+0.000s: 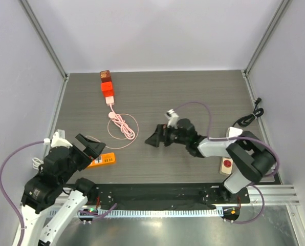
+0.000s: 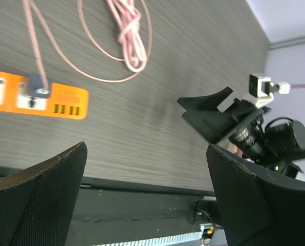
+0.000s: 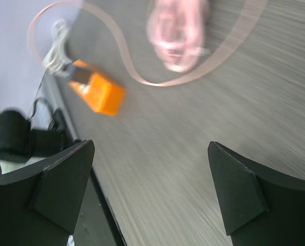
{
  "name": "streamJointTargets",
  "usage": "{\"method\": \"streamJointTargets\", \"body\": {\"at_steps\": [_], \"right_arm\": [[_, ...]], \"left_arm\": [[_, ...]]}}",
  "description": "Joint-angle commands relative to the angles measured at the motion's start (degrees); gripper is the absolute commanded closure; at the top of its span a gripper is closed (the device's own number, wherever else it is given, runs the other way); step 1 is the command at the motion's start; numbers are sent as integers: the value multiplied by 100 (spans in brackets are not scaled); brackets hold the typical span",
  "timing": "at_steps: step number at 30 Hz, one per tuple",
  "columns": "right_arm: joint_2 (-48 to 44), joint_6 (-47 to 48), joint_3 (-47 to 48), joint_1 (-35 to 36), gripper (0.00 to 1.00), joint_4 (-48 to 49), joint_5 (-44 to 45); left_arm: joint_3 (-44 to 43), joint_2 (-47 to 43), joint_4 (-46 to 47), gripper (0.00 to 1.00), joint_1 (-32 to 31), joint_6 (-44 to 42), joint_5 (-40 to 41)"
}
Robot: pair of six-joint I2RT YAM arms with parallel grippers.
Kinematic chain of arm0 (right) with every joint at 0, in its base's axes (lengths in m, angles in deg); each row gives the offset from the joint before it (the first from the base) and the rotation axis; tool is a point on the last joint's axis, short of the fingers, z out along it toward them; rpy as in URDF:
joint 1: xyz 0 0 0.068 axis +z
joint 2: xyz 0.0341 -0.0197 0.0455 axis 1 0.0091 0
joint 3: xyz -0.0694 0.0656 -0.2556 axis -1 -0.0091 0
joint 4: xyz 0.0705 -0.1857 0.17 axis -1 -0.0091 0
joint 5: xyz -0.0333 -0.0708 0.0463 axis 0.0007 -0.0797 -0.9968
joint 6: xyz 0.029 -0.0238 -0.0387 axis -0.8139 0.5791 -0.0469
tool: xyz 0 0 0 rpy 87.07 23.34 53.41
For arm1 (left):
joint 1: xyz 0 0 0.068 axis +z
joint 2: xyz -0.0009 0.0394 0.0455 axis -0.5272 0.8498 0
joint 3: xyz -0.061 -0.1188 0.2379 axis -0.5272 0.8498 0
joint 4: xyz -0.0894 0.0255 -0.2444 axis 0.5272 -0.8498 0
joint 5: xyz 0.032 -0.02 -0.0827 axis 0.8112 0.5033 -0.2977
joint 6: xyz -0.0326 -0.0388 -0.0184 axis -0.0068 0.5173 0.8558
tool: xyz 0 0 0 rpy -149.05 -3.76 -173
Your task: Pull the plug off the socket
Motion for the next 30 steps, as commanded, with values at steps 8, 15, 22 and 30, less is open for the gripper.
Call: {"method": "streamJointTargets", "body": {"at_steps": [8,15,22,30], "right_arm": [[1486,2435,867,2327,7,2245,703],[2128,3308,1316,2829,12,2481,1292],[3059,3430,1940,2935,12,3019,1143],[3455,3799,3002,2979,17,1661,1004]], "left_arm": [[-734,1419,-1423,0,-12,-205,847],[-188,2271,-1273,0,-3,849,882],[-539,3018,-1422,0,-3,991,1014],[-663,2492,-1378,0,6,973,1277]]}}
